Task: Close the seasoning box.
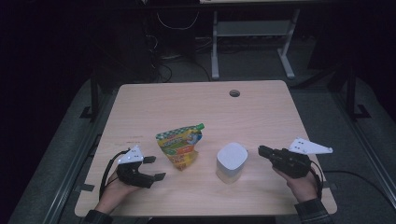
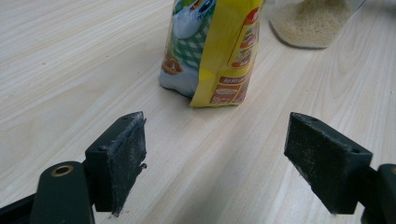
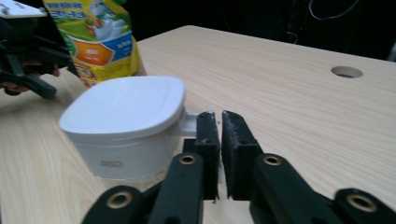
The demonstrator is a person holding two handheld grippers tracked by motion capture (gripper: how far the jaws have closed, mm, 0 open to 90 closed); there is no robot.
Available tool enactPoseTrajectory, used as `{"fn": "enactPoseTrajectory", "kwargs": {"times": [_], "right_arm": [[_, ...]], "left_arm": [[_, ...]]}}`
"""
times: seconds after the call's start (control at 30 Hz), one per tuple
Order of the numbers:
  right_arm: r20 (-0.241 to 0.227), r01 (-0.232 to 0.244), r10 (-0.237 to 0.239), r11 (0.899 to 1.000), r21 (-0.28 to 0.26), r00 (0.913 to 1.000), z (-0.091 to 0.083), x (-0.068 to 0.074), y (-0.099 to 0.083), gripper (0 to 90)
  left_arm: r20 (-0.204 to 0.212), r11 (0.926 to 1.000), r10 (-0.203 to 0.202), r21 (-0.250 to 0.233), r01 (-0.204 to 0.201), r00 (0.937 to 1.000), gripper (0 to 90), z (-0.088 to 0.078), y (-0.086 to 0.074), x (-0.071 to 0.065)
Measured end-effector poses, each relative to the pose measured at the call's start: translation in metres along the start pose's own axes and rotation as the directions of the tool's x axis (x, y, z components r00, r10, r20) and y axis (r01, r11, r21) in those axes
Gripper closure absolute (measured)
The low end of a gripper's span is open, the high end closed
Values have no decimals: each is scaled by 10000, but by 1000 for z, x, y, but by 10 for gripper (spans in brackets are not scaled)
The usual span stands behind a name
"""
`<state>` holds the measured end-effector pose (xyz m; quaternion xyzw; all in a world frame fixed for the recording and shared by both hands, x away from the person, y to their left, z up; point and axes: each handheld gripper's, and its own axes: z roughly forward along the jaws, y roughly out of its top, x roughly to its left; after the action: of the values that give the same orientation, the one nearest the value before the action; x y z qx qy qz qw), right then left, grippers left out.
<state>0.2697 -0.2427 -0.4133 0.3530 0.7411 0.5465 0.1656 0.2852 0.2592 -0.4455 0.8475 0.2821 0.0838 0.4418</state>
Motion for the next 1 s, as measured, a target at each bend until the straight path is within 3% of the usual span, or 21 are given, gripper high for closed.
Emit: {"fn": "enactPoseTrajectory", "kwargs": {"times": [0.57,0.77,1.0], "right_arm": [[1112,127,-221,9963,850,9935,12,-16,-22,413],[1359,-48,-151,9895,1447,9906,18,-20,-35,281],[1620,-118,-170,9845,1748,9866,23,-22,-39,255]], "left_arm": [[-31,9997,202,101,-202,9998,176,4,-3,0],[-51,9995,170,254,-169,9998,168,8,-6,0],[-111,9989,262,386,-257,9996,165,9,-6,1]]}}
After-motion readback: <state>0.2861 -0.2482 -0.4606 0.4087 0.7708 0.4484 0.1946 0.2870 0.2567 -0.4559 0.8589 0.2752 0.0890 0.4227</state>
